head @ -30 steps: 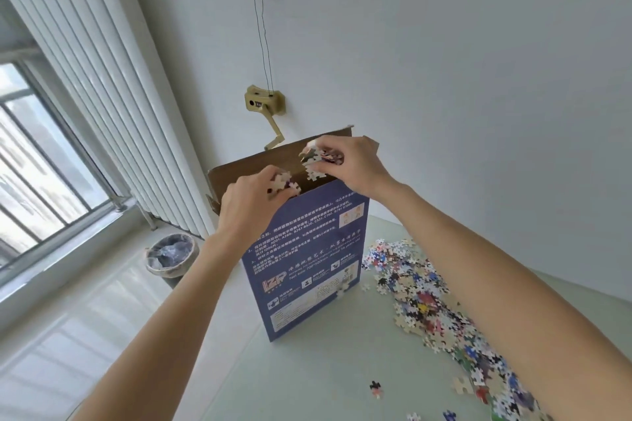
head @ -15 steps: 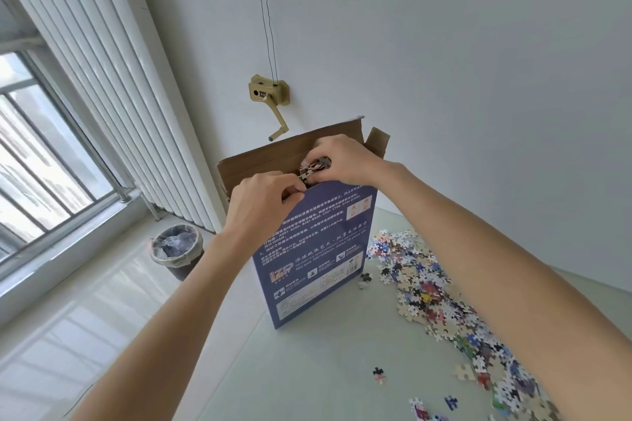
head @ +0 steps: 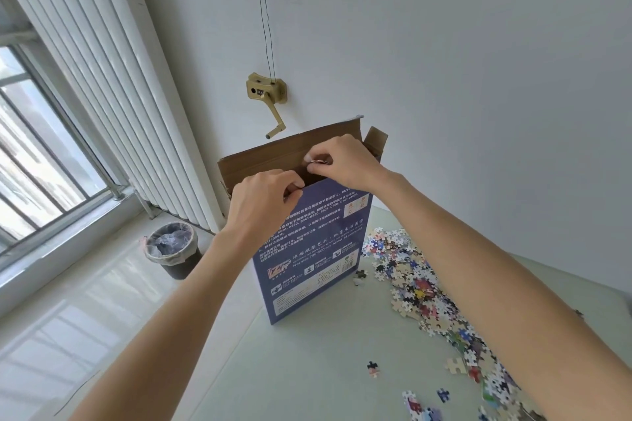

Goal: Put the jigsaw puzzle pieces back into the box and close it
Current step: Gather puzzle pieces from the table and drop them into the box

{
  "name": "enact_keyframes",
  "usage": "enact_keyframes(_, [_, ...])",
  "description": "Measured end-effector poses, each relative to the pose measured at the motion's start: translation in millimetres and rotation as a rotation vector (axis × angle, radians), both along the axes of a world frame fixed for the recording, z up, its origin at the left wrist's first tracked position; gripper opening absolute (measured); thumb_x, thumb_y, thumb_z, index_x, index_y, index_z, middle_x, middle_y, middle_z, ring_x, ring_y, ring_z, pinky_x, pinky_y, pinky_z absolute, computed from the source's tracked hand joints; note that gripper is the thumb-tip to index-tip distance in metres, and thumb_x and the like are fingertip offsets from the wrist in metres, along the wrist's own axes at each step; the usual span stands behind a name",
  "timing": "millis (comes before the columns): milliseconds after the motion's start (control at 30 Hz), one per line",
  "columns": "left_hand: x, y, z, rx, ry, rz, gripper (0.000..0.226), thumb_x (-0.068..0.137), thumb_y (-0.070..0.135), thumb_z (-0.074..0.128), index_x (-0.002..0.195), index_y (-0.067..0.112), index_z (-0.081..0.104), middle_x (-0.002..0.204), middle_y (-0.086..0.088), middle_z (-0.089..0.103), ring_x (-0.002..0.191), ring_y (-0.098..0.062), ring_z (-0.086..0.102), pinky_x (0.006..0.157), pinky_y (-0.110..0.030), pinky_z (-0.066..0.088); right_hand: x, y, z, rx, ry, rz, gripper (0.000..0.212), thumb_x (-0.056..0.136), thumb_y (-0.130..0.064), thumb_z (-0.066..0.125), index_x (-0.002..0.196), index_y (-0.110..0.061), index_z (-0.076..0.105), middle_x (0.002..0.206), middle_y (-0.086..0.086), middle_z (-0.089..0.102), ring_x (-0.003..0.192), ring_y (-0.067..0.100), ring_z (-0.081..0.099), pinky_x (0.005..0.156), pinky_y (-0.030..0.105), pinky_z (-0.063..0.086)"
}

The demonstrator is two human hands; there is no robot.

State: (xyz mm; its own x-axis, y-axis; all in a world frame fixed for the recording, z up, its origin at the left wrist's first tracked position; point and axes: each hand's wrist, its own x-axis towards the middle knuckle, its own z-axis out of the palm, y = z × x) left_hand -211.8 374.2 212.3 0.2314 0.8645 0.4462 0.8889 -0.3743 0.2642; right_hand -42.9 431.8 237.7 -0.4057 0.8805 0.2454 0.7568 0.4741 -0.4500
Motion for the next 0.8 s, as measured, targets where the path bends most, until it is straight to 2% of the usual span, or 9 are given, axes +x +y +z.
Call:
enact_keyframes(100, [2.0,-3.0,-0.1,0.022,0.003,0.011,0.018,0.091,0.025,0.055,0.104,0.024,0.068,0.095,0.006,0.070,0.082,-0.016,0.065,0.069,-0.031,0.054,-0.2,-8.1,-6.9,0.110,-0.014,-0.076,0.017,0.088,-0.023,0.061,0.103,-0.019,0.069,0.101,0.003,0.070,0.090,0.020,0.062,0.073,0.032,0.050])
enact_keyframes(200, [2.9,-5.8,-0.1,0.037,0.009,0.008,0.019,0.092,0.024,0.053,0.104,0.024,0.068,0.095,0.006,0.070,0.082,-0.016,0.065,0.067,-0.029,0.052,-2.9,-7.1,-9.0,0.076,-0.028,-0.158,0.016,0.085,-0.028,0.064,0.094,-0.016,0.070,0.093,0.000,0.067,0.085,0.018,0.059,0.065,0.026,0.039])
enact_keyframes(267, [2.1,-6.3,-0.2,0.035,0.003,0.008,0.019,0.092,0.024,0.053,0.104,0.024,0.068,0.096,0.006,0.070,0.082,-0.015,0.065,0.067,-0.028,0.052,-6.0,-4.1,-5.3,0.054,-0.010,-0.189,0.016,0.083,-0.026,0.068,0.094,-0.015,0.070,0.089,-0.002,0.063,0.081,0.013,0.054,0.067,0.025,0.037])
enact_keyframes(433, [1.5,-5.5,0.3,0.049,-0.004,-0.008,0.019,0.092,0.023,0.053,0.103,0.024,0.068,0.095,0.006,0.070,0.082,-0.016,0.066,0.068,-0.030,0.054,-13.2,-0.6,-3.0,0.043,0.047,-0.186,0.013,0.079,-0.021,0.072,0.090,-0.014,0.071,0.090,0.004,0.069,0.083,0.018,0.061,0.080,0.036,0.051])
enact_keyframes(533, [1.5,-6.1,-1.2,0.078,0.011,-0.008,0.019,0.092,0.025,0.053,0.104,0.024,0.068,0.095,0.006,0.070,0.082,-0.016,0.065,0.067,-0.030,0.054,-7.9,-15.3,-1.2,0.104,0.173,-0.190,0.013,0.084,-0.024,0.067,0.090,-0.014,0.071,0.088,0.001,0.070,0.080,0.012,0.062,0.078,0.034,0.053])
enact_keyframes(633, [2.3,-14.0,-4.3,0.232,0.032,0.013,0.017,0.092,0.025,0.054,0.101,0.020,0.068,0.095,0.004,0.071,0.087,-0.017,0.062,0.064,-0.026,0.048,7.8,-55.0,-4.6,0.249,0.296,-0.197,0.016,0.089,-0.027,0.060,0.094,-0.014,0.069,0.088,-0.003,0.070,0.077,0.007,0.063,0.070,0.021,0.054])
enact_keyframes(700, [7.5,-27.7,-9.7,0.352,0.015,-0.040,0.017,0.090,0.026,0.055,0.097,0.018,0.069,0.092,0.002,0.071,0.087,-0.018,0.063,0.065,-0.025,0.049,24.1,-91.6,-18.4,0.259,0.332,-0.158,0.023,0.090,-0.029,0.057,0.102,-0.012,0.067,0.097,-0.003,0.070,0.084,0.006,0.063,0.071,0.016,0.052])
enact_keyframes(800, [25.4,-53.3,-30.7,0.428,-0.037,-0.251,0.019,0.089,0.024,0.054,0.092,0.016,0.071,0.084,0.002,0.071,0.078,-0.015,0.064,0.062,-0.023,0.052,55.2,-147.4,-56.0,0.191,0.316,-0.171,0.024,0.091,-0.025,0.057,0.109,-0.011,0.065,0.103,-0.002,0.069,0.089,0.007,0.064,0.075,0.019,0.054])
